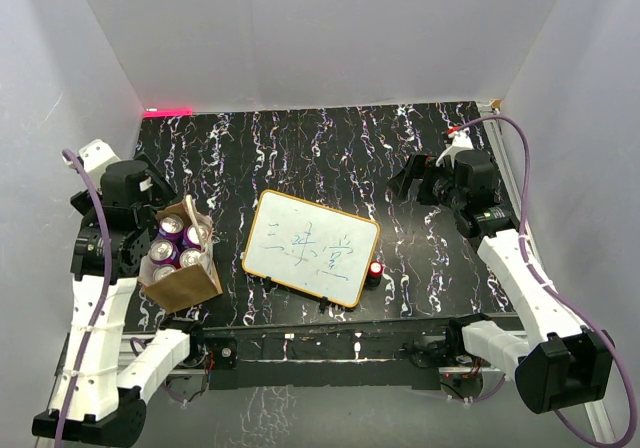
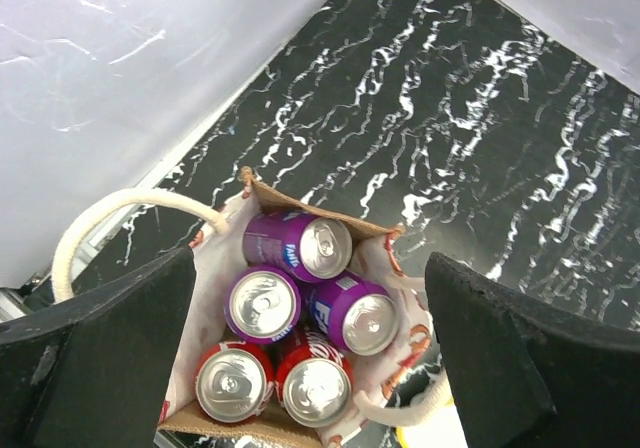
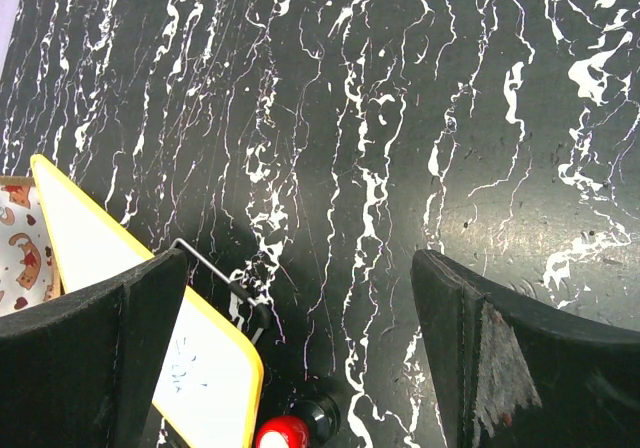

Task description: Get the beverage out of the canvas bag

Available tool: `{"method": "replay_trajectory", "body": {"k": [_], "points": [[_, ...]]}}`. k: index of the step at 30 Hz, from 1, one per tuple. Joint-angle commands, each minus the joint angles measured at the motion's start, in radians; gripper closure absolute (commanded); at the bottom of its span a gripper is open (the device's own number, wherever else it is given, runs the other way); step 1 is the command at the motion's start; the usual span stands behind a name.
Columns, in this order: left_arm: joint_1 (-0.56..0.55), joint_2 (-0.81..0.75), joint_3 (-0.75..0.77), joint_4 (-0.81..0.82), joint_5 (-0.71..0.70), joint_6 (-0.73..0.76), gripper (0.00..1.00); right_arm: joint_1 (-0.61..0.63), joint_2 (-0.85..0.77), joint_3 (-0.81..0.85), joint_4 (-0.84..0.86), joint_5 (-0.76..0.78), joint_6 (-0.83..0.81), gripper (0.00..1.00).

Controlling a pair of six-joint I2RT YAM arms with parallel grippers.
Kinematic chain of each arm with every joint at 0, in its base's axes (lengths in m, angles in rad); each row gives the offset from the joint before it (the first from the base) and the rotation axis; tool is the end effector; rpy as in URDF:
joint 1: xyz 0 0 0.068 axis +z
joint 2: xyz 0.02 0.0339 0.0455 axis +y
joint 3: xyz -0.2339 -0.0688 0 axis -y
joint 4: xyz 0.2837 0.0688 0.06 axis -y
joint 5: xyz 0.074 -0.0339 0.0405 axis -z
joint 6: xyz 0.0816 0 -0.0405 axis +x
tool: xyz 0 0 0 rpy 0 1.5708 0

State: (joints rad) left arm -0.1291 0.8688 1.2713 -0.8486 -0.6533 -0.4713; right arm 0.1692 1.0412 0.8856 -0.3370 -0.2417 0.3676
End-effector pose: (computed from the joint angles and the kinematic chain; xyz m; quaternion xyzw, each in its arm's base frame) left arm 0.2362 0.0194 0.3985 -0.3050 0.7604 0.1100 0.5627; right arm 0.3185 0.0742 0.2582 0.0228 0.8539 0.2349 0.4639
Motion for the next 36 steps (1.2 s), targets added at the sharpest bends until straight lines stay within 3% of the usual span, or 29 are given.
{"method": "replay_trajectory", "body": {"k": [1,4,9,15,21,28,36], "points": [[-0.008,0.028,-0.097,-0.011,-0.115,-0.018,0.03,0.002,-0.014,0.002,0.057,-0.007,-0.012,0.02],[0.009,0.075,-0.166,0.013,-0.094,-0.028,0.03,0.002,-0.03,-0.002,0.054,0.003,-0.012,0.02],[0.06,0.128,-0.242,0.097,0.091,-0.034,0.1,0.003,-0.042,-0.01,0.055,0.001,-0.01,0.02],[0.107,0.227,-0.265,0.103,0.137,-0.023,0.08,0.003,-0.032,0.001,0.046,0.001,-0.009,0.02],[0.134,0.28,-0.29,0.155,0.22,0.016,0.15,0.003,-0.029,-0.011,0.062,-0.008,-0.008,0.02],[0.16,0.352,-0.292,0.183,0.246,0.061,0.2,0.003,-0.036,-0.013,0.061,0.008,-0.011,0.02],[0.169,0.406,-0.292,0.181,0.197,0.071,0.13,0.005,-0.018,-0.009,0.068,0.0,-0.008,0.02]]}}
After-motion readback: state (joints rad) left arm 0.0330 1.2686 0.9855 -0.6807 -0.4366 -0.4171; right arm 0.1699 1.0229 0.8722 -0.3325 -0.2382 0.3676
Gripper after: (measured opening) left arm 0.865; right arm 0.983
